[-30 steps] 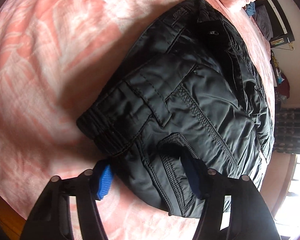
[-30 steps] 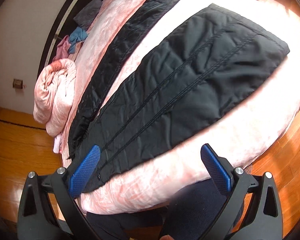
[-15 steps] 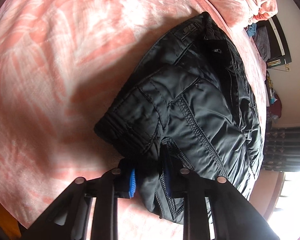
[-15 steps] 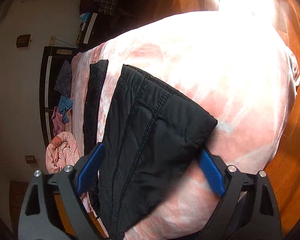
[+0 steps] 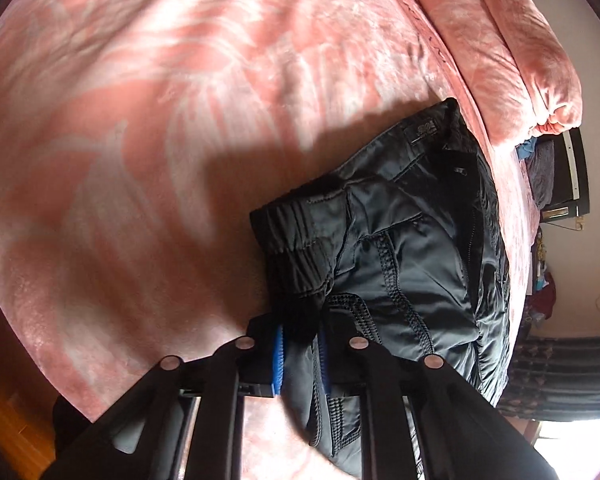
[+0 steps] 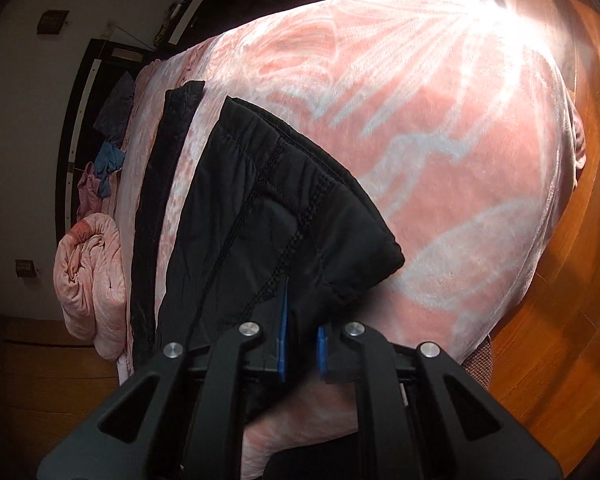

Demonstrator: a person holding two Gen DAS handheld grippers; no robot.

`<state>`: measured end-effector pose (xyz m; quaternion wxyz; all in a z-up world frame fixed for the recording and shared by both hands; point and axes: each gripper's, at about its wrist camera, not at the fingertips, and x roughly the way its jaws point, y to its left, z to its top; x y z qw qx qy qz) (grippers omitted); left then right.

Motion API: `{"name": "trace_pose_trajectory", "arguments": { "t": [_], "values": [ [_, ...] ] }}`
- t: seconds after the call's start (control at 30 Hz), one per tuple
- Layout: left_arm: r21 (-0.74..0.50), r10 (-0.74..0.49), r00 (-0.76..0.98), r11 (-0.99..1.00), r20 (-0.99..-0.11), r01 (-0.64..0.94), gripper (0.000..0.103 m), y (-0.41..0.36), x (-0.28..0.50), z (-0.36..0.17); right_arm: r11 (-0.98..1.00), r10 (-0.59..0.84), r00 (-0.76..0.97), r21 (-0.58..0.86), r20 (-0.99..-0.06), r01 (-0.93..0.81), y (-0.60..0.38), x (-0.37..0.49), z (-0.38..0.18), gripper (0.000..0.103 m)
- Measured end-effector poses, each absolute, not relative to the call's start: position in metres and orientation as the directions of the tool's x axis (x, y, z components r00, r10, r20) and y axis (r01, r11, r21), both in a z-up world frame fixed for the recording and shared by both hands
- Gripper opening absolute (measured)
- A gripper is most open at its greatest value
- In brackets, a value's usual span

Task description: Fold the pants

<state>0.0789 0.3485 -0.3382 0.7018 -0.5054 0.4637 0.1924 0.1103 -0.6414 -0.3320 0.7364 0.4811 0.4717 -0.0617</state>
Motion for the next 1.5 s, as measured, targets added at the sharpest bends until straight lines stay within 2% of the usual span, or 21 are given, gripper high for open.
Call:
{"name": "trace_pose_trajectory", "arguments": {
  "t": [0.07, 0.1, 0.13, 0.2, 0.27, 0.3, 0.4, 0.5, 0.73, 0.83, 0.93, 1.1, 1.17, 1.2, 1.23, 1.27, 1.5],
  "values": [
    [-0.516, -0.197, 0.483, 0.448, -0.853, -0.73, 0.025, 0.349, 0.082, -0.335, 0.58, 0.348, 0.546, 0.632, -0.762, 0.514, -0.635, 0.112, -0.32, 0.025],
    [-0.504, -0.197, 0.471, 0.472, -0.86, -0.723, 0.031, 0.351, 0.083, -0.33, 0.596, 0.351, 0.536, 0.624, -0.768, 0.505, -0.635, 0.113, -0.314, 0.059],
    [-0.476, -0.175, 0.454, 0.499, -0.874, -0.724, 0.047, 0.352, 0.084, -0.322, 0.609, 0.338, 0.531, 0.611, -0.777, 0.505, -0.636, 0.111, -0.308, 0.082],
    [-0.412, -0.085, 0.447, 0.569, -0.89, -0.712, 0.077, 0.358, 0.081, -0.297, 0.657, 0.281, 0.522, 0.558, -0.805, 0.507, -0.64, 0.105, -0.291, 0.083],
    [-0.348, 0.0, 0.467, 0.668, -0.884, -0.658, 0.084, 0.362, 0.094, -0.265, 0.676, 0.257, 0.523, 0.539, -0.812, 0.503, -0.648, 0.102, -0.278, 0.083],
    [-0.331, 0.002, 0.476, 0.715, -0.88, -0.616, 0.092, 0.363, 0.108, -0.252, 0.678, 0.258, 0.525, 0.539, -0.811, 0.5, -0.651, 0.102, -0.273, 0.083],
    [-0.356, -0.072, 0.518, 0.805, -0.852, -0.474, 0.099, 0.367, 0.163, -0.226, 0.692, 0.274, 0.525, 0.544, -0.806, 0.474, -0.65, 0.11, -0.262, 0.084],
    [-0.432, -0.208, 0.519, 0.828, -0.829, -0.358, 0.099, 0.374, 0.233, -0.222, 0.676, 0.334, 0.536, 0.593, -0.775, 0.437, -0.636, 0.125, -0.256, 0.088],
    [-0.502, -0.354, 0.444, 0.818, -0.823, -0.28, 0.099, 0.387, 0.357, -0.272, 0.704, 0.391, 0.496, 0.599, -0.775, 0.381, -0.59, 0.176, -0.255, 0.089],
    [-0.488, -0.357, 0.401, 0.822, -0.844, -0.295, 0.099, 0.394, 0.386, -0.301, 0.735, 0.391, 0.463, 0.573, -0.795, 0.363, -0.57, 0.204, -0.258, 0.089],
    [-0.531, -0.421, 0.369, 0.8, -0.829, -0.281, 0.098, 0.397, 0.402, -0.321, 0.747, 0.408, 0.435, 0.568, -0.803, 0.346, -0.557, 0.235, -0.261, 0.089],
    [-0.511, -0.422, 0.349, 0.831, -0.837, -0.22, 0.098, 0.391, 0.404, -0.327, 0.763, 0.48, 0.426, 0.605, -0.767, 0.229, -0.555, 0.314, -0.248, 0.09],
    [-0.487, -0.401, 0.349, 0.848, -0.847, -0.209, 0.089, 0.388, 0.406, -0.326, 0.789, 0.485, 0.419, 0.59, -0.768, 0.17, -0.559, 0.362, -0.238, 0.091],
    [-0.442, -0.358, 0.345, 0.873, -0.868, -0.207, 0.067, 0.387, 0.407, -0.325, 0.803, 0.482, 0.413, 0.578, -0.773, 0.143, -0.563, 0.388, -0.234, 0.092],
    [-0.434, -0.349, 0.345, 0.876, -0.871, -0.21, 0.055, 0.386, 0.408, -0.325, 0.818, 0.473, 0.408, 0.561, -0.781, 0.126, -0.568, 0.415, -0.233, 0.092],
    [-0.448, -0.362, 0.347, 0.868, -0.865, -0.213, 0.051, 0.386, 0.409, -0.326, 0.824, 0.472, 0.397, 0.554, -0.787, 0.119, -0.575, 0.442, -0.235, 0.092],
    [-0.391, -0.316, 0.319, 0.896, -0.894, -0.21, 0.042, 0.38, 0.413, -0.323, 0.839, 0.447, 0.346, 0.521, -0.825, 0.159, -0.614, 0.595, -0.282, 0.092]
  ]
}}
